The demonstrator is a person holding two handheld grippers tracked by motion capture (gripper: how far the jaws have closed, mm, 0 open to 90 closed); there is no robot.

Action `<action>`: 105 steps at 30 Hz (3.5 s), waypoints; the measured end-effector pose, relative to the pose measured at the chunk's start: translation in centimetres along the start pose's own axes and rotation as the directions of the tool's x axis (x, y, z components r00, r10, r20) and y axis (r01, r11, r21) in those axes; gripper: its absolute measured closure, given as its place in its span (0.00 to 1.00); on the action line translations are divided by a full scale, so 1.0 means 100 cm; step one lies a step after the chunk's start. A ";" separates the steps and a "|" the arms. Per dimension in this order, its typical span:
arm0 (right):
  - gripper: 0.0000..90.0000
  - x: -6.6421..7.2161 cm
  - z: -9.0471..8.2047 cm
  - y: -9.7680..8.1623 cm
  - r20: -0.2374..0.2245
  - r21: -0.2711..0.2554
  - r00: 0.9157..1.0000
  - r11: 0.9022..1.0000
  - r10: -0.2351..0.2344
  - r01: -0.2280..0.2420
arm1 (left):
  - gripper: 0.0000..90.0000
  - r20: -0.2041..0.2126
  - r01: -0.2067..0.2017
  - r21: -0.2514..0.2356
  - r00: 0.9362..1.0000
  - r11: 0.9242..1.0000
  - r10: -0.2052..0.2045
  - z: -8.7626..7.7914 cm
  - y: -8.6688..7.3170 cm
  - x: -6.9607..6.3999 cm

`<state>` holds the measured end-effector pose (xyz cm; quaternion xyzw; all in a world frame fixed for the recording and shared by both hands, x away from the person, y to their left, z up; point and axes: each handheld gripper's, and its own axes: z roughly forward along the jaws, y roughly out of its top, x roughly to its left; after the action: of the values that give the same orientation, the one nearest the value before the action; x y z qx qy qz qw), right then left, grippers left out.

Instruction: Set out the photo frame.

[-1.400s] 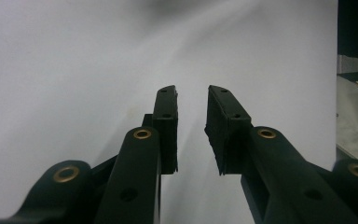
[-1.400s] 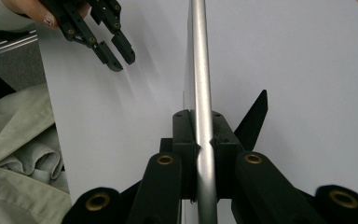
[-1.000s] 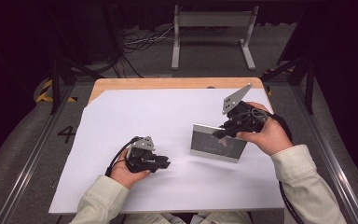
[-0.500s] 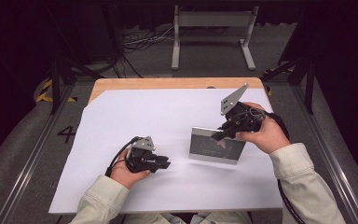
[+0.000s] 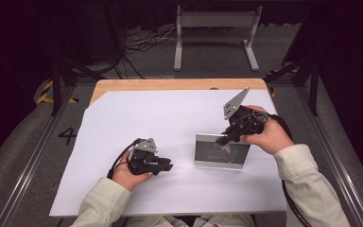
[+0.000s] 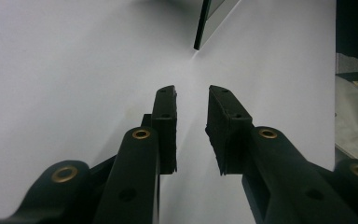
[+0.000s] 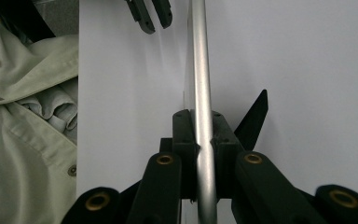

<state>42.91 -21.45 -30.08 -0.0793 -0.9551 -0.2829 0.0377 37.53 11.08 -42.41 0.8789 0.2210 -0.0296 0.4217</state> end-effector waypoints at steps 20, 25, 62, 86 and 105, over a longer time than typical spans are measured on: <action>0.93 -0.001 0.007 -0.001 -0.037 0.023 0.998 0.999 -0.047 0.048 | 0.81 0.004 0.002 0.005 1.000 1.000 -0.002 0.002 0.000 0.001; 0.92 0.000 0.007 0.000 -0.018 0.035 0.998 0.998 -0.057 0.057 | 0.81 0.002 0.002 0.006 1.000 1.000 -0.002 0.002 0.000 0.001; 0.48 -0.004 0.002 -0.011 0.175 -0.101 0.984 0.995 0.041 -0.024 | 0.80 0.001 0.009 0.006 1.000 1.000 -0.009 0.002 -0.002 0.001; 0.41 0.014 -0.043 -0.040 0.238 -0.204 0.966 0.978 0.103 -0.054 | 0.76 -0.042 0.017 -0.021 0.999 1.000 -0.018 -0.014 -0.006 0.005; 0.37 0.020 -0.070 -0.082 0.283 -0.271 0.937 0.954 0.207 -0.129 | 0.73 -0.077 0.041 -0.056 0.996 0.998 -0.045 -0.032 -0.019 0.014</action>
<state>39.70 -31.79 -28.39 -0.2083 -0.8959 -0.3800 -0.0978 37.55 15.01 -42.03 0.8627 0.2568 0.0016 0.4357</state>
